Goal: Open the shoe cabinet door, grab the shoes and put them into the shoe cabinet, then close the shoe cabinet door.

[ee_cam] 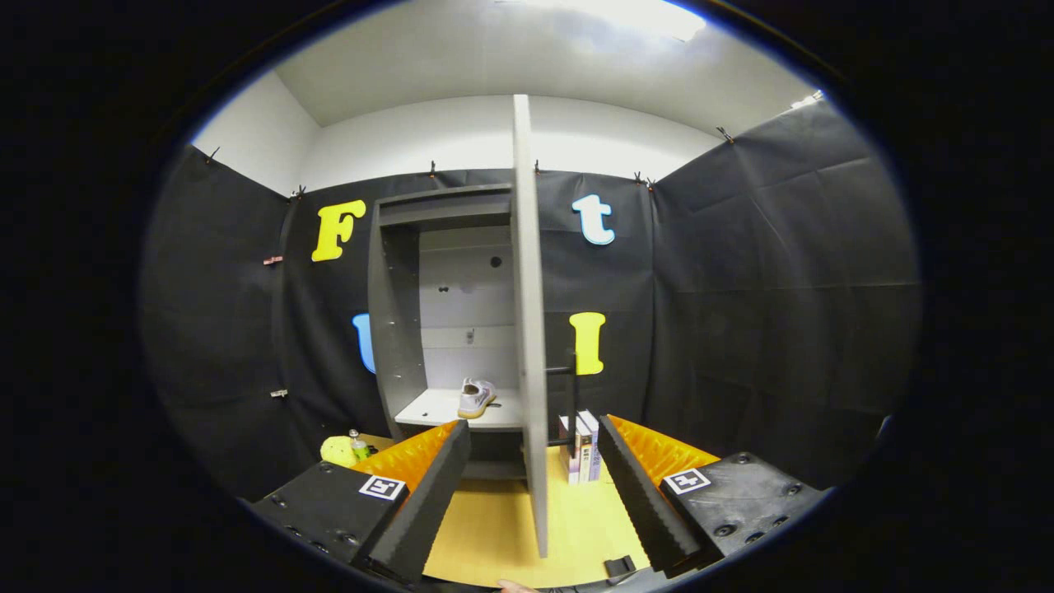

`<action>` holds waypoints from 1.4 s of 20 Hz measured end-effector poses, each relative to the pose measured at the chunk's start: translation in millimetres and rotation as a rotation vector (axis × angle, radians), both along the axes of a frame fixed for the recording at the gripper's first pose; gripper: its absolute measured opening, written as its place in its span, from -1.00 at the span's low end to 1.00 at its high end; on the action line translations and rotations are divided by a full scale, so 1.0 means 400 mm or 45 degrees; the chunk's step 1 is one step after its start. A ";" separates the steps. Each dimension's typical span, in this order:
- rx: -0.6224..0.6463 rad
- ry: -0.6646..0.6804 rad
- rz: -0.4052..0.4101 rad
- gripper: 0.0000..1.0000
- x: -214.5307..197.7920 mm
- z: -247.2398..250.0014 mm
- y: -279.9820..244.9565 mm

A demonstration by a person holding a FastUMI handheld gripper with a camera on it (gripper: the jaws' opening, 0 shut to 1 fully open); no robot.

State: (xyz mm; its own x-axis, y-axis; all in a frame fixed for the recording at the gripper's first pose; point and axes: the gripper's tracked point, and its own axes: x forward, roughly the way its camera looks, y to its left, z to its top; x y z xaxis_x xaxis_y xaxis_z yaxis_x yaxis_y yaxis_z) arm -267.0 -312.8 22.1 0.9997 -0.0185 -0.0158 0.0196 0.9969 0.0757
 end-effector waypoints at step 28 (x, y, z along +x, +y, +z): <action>0.019 0.049 0.166 0.95 0.282 -0.065 0.052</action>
